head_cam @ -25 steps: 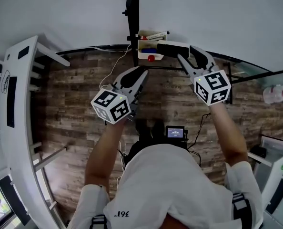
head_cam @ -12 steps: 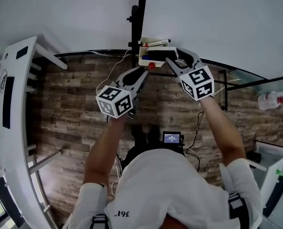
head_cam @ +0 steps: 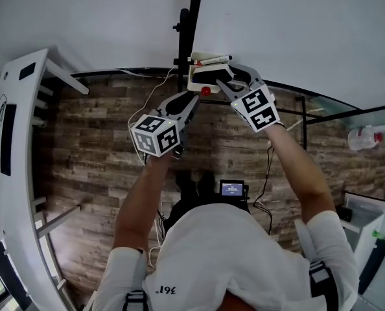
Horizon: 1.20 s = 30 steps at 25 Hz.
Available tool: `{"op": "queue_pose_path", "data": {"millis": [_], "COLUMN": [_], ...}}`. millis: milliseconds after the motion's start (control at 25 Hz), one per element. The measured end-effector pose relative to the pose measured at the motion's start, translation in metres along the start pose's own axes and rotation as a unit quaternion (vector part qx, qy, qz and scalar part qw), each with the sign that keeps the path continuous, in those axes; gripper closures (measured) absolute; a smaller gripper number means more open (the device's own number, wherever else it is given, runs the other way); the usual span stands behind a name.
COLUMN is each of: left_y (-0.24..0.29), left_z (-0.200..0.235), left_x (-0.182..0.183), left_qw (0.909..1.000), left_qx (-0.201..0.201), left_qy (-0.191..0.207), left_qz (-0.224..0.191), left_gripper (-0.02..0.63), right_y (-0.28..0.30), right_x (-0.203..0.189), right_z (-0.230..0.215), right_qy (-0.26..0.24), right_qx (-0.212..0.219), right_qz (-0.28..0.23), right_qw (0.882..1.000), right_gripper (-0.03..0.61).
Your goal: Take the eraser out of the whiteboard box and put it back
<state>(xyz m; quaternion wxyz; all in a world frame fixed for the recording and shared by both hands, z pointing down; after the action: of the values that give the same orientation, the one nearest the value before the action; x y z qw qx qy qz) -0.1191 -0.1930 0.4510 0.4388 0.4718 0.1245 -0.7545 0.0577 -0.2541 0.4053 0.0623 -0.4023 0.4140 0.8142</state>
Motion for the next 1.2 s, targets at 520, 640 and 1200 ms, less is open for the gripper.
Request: {"op": "queue_pose_path", "data": {"millis": [520,640,1200], "left_y": [0.003,0.004,0.007], "left_z": [0.009,0.010,0.003], "left_x": [-0.006,-0.006,-0.009], "left_qw": [0.9999,0.9998,0.9998], "left_qx": [0.002,0.002,-0.002], "left_qy": [-0.017,-0.017,-0.019], "left_qz": [0.004,0.004,0.005], "left_gripper": [0.546,0.546,0.546], "right_y": [0.028,0.029,0.031], "right_x": [0.004,0.002,0.003], "right_z": [0.014,0.013,0.014], "right_qy": [-0.067,-0.064,-0.069], "right_qx": [0.010,0.010,0.009], "right_qz": [0.042,0.044,0.054], "right_qw": [0.997,0.997,0.996], "right_gripper": [0.379,0.378,0.377]}}
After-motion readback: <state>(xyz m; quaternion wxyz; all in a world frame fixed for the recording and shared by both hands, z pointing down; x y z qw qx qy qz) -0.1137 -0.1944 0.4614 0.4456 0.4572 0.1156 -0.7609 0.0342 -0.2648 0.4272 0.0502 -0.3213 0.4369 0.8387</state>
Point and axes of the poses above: the fingertips, and each gripper's own axes: y forward along the fingers, z to its left, x out of its top, the point moved 8 cm from there along -y, backward along the fingers, and after that the axes turned 8 degrees about z, right-handed, at the moved point
